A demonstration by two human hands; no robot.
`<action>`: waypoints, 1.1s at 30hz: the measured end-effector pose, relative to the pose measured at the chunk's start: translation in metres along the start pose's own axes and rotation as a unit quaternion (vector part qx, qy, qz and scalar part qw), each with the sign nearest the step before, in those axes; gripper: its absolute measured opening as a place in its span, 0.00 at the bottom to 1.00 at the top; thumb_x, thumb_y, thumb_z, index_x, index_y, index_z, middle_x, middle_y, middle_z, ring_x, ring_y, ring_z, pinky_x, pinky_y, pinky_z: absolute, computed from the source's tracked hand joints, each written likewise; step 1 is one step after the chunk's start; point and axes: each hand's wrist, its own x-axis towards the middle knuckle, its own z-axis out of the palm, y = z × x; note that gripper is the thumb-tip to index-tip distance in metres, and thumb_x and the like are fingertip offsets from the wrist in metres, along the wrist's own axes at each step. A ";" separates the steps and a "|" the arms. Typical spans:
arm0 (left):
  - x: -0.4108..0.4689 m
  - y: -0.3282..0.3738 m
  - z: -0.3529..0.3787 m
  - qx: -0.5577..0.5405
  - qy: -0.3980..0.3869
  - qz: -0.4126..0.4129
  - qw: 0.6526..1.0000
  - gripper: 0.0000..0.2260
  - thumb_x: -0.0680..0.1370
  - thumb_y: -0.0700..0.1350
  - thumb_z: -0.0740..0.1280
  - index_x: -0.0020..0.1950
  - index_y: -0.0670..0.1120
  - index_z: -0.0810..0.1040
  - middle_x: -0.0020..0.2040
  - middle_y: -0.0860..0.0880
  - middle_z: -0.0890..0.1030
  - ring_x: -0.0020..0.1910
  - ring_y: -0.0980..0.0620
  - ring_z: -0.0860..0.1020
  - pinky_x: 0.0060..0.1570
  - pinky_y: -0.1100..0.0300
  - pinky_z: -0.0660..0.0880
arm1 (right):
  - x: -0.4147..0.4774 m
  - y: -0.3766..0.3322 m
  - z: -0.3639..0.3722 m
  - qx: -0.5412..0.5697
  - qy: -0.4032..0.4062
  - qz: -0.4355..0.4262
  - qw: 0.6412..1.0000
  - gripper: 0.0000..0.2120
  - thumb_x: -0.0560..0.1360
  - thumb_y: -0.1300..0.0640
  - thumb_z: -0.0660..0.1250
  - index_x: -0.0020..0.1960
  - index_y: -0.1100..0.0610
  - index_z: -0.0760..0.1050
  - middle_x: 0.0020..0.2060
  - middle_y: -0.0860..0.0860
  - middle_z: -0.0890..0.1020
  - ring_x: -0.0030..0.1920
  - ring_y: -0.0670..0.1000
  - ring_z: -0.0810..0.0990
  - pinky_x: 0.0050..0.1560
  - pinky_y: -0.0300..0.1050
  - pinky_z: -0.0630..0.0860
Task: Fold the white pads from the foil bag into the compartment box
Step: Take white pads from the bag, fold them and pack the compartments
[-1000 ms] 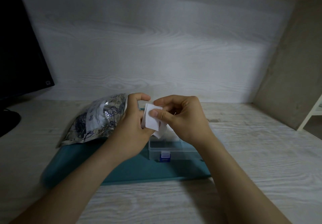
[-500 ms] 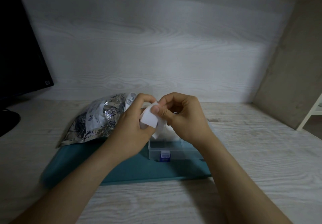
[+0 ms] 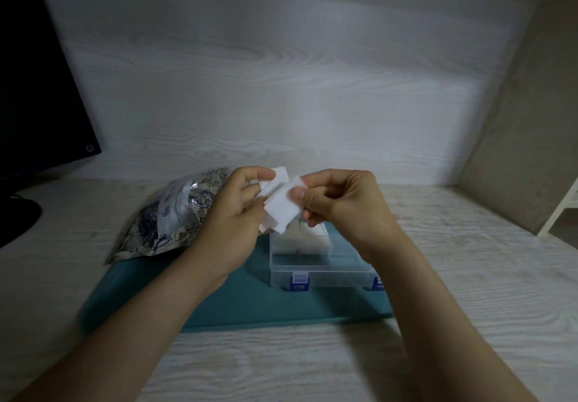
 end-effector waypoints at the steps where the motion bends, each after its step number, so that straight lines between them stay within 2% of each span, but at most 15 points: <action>1: -0.001 0.001 0.000 -0.012 0.001 -0.005 1.000 0.15 0.85 0.31 0.60 0.66 0.47 0.75 0.58 0.42 0.85 0.57 0.39 0.85 0.60 0.38 0.81 | -0.001 0.001 0.003 -0.005 -0.007 -0.001 1.000 0.06 0.75 0.65 0.76 0.51 0.66 0.85 0.37 0.65 0.86 0.34 0.54 0.83 0.37 0.44 0.83; 4: -0.002 0.002 0.002 -0.037 0.018 -0.016 0.999 0.12 0.88 0.37 0.58 0.63 0.49 0.79 0.60 0.39 0.83 0.59 0.37 0.83 0.61 0.34 0.80 | 0.000 0.004 0.006 -0.014 0.002 -0.012 1.000 0.06 0.76 0.66 0.76 0.51 0.68 0.85 0.37 0.66 0.86 0.35 0.57 0.84 0.39 0.46 0.85; 7: -0.002 0.002 0.004 -0.052 0.020 -0.026 0.998 0.11 0.89 0.42 0.58 0.61 0.49 0.80 0.62 0.39 0.82 0.63 0.35 0.81 0.62 0.33 0.79 | 0.001 0.006 0.007 -0.050 0.012 -0.031 0.998 0.06 0.76 0.65 0.77 0.51 0.67 0.85 0.36 0.63 0.86 0.35 0.59 0.85 0.38 0.47 0.85; 9: -0.002 0.001 0.003 -0.034 -0.004 -0.021 0.999 0.10 0.88 0.39 0.60 0.63 0.48 0.79 0.59 0.41 0.84 0.59 0.37 0.83 0.61 0.39 0.81 | 0.001 0.008 0.009 -0.069 0.013 -0.042 0.997 0.05 0.76 0.64 0.77 0.50 0.65 0.86 0.36 0.60 0.87 0.35 0.60 0.86 0.38 0.48 0.84; 12: -0.004 0.003 0.001 0.032 -0.048 -0.003 0.998 0.16 0.83 0.32 0.65 0.66 0.48 0.76 0.54 0.47 0.87 0.51 0.45 0.84 0.51 0.51 0.82 | 0.000 0.009 0.011 -0.096 0.025 -0.050 0.994 0.05 0.75 0.62 0.79 0.50 0.62 0.86 0.36 0.56 0.86 0.34 0.59 0.86 0.38 0.49 0.84; 13: -0.005 0.003 0.000 0.048 -0.049 0.001 0.998 0.19 0.81 0.30 0.66 0.66 0.49 0.76 0.55 0.48 0.87 0.52 0.45 0.85 0.51 0.51 0.82 | 0.000 0.009 0.012 -0.103 0.034 -0.048 0.993 0.05 0.75 0.61 0.79 0.50 0.61 0.86 0.37 0.56 0.86 0.33 0.58 0.86 0.37 0.50 0.84; 16: -0.006 0.003 0.000 0.064 -0.044 0.002 0.997 0.26 0.77 0.24 0.66 0.67 0.49 0.75 0.56 0.48 0.87 0.55 0.37 0.85 0.59 0.36 0.79 | 0.000 0.010 0.013 -0.129 0.056 -0.044 0.989 0.10 0.74 0.60 0.80 0.53 0.58 0.83 0.44 0.54 0.83 0.32 0.57 0.86 0.38 0.53 0.85; 18: -0.005 0.003 0.001 0.066 -0.039 -0.002 0.997 0.29 0.76 0.21 0.64 0.67 0.49 0.74 0.57 0.49 0.87 0.55 0.38 0.85 0.61 0.34 0.78 | 0.001 0.010 0.013 -0.154 0.053 -0.048 0.985 0.10 0.75 0.59 0.79 0.55 0.58 0.83 0.47 0.51 0.84 0.32 0.55 0.86 0.37 0.52 0.85; 22: -0.005 0.004 0.001 0.055 -0.031 -0.009 0.998 0.30 0.75 0.20 0.61 0.68 0.48 0.74 0.58 0.52 0.87 0.55 0.47 0.86 0.54 0.52 0.81 | 0.003 0.013 0.011 -0.175 0.051 -0.054 0.982 0.06 0.75 0.59 0.79 0.50 0.57 0.85 0.44 0.47 0.87 0.35 0.52 0.86 0.35 0.51 0.85; 25: -0.004 0.005 0.000 0.049 -0.029 -0.010 0.998 0.29 0.76 0.20 0.60 0.67 0.48 0.75 0.58 0.51 0.87 0.53 0.50 0.86 0.50 0.57 0.81 | 0.005 0.015 0.009 -0.178 0.053 -0.064 0.980 0.05 0.75 0.58 0.79 0.48 0.55 0.84 0.41 0.48 0.87 0.38 0.51 0.86 0.39 0.47 0.83; 29: -0.002 0.003 0.000 0.052 -0.018 0.003 0.998 0.23 0.79 0.24 0.63 0.65 0.47 0.79 0.56 0.51 0.87 0.57 0.47 0.85 0.58 0.47 0.83 | 0.006 0.015 0.006 -0.155 0.052 -0.070 0.984 0.04 0.77 0.60 0.77 0.48 0.57 0.82 0.40 0.52 0.87 0.42 0.53 0.87 0.46 0.49 0.85; 33: 0.000 0.003 0.000 0.047 0.012 0.004 0.999 0.19 0.81 0.29 0.68 0.67 0.48 0.81 0.60 0.49 0.86 0.58 0.50 0.85 0.62 0.44 0.82 | 0.005 0.011 0.005 -0.105 0.062 -0.045 0.992 0.04 0.78 0.62 0.75 0.51 0.61 0.81 0.39 0.56 0.88 0.40 0.52 0.88 0.41 0.39 0.81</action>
